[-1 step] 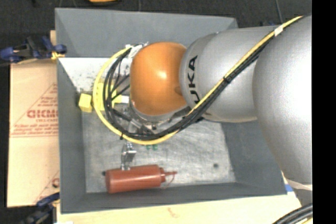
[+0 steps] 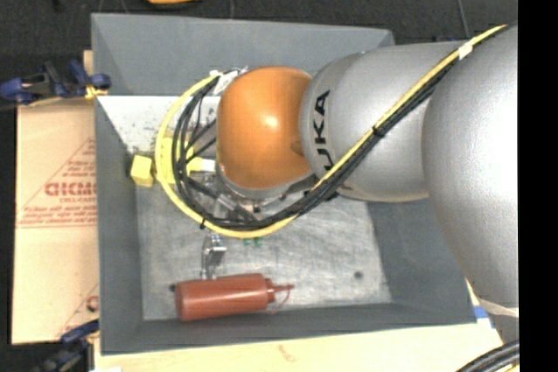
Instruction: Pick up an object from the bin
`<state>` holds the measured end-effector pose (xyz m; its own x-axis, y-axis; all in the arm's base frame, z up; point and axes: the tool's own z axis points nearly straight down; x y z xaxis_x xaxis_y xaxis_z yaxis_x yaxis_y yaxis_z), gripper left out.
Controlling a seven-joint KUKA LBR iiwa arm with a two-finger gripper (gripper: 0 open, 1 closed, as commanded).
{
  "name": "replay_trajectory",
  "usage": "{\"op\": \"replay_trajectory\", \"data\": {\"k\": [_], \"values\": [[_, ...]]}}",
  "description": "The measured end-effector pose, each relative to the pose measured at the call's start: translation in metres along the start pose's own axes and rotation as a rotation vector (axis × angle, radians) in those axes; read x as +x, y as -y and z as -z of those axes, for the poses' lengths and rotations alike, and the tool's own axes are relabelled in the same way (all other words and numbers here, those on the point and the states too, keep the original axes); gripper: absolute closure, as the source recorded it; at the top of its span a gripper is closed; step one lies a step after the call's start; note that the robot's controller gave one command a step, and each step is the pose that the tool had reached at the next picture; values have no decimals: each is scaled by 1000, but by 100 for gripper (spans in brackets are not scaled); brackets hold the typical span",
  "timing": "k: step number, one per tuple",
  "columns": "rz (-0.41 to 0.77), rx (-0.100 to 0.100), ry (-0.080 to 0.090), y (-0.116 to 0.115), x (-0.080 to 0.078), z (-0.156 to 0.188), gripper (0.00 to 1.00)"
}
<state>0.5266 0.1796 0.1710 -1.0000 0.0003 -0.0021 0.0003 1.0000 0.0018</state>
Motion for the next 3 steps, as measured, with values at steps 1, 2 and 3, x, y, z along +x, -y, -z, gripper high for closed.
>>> {"op": "replay_trajectory", "data": {"k": [1, 2, 3], "values": [[78, 3, 2, -12, 15, -1, 0], [348, -5, 7, 5, 39, -94, 100], [347, -5, 7, 5, 38, -94, 100]]}}
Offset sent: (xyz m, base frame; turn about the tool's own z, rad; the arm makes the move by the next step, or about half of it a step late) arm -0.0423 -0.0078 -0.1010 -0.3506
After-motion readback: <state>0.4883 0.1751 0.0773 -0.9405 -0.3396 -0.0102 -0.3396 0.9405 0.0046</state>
